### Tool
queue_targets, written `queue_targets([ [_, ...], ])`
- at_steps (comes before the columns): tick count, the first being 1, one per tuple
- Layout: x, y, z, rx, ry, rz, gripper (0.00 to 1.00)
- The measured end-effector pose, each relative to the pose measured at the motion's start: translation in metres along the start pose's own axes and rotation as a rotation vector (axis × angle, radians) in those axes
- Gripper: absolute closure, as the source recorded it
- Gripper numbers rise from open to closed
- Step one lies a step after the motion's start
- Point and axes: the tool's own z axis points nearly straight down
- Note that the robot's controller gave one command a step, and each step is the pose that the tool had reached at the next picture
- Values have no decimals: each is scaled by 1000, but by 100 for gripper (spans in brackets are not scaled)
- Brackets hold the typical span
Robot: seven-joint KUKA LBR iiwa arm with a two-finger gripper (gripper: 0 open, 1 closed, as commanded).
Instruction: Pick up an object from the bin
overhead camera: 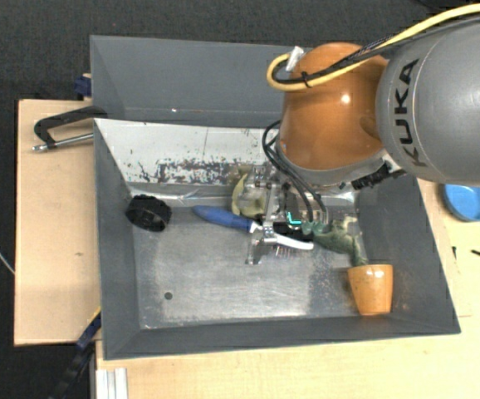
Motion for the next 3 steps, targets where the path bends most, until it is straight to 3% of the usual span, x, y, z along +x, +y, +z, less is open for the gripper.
queue_targets([
  [1,-41,-45,126,-2,-16,-231,0],
  [2,-66,-107,138,-1,-13,-354,0],
  [3,-66,-106,138,1,-12,-354,100],
])
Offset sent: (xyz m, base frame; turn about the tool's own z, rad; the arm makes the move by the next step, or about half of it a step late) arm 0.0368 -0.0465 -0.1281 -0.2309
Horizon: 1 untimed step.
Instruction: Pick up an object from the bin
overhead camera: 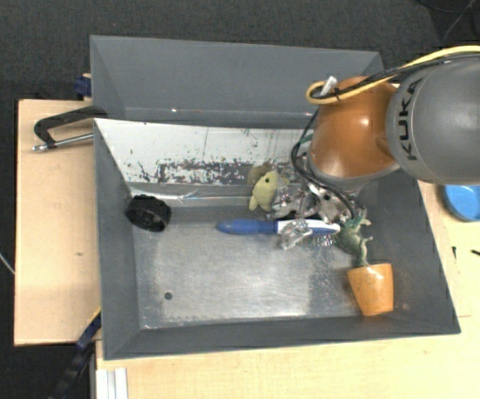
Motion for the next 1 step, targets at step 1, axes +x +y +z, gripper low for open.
queue_targets([
  [1,11,-46,-144,6,-4,-189,100],
])
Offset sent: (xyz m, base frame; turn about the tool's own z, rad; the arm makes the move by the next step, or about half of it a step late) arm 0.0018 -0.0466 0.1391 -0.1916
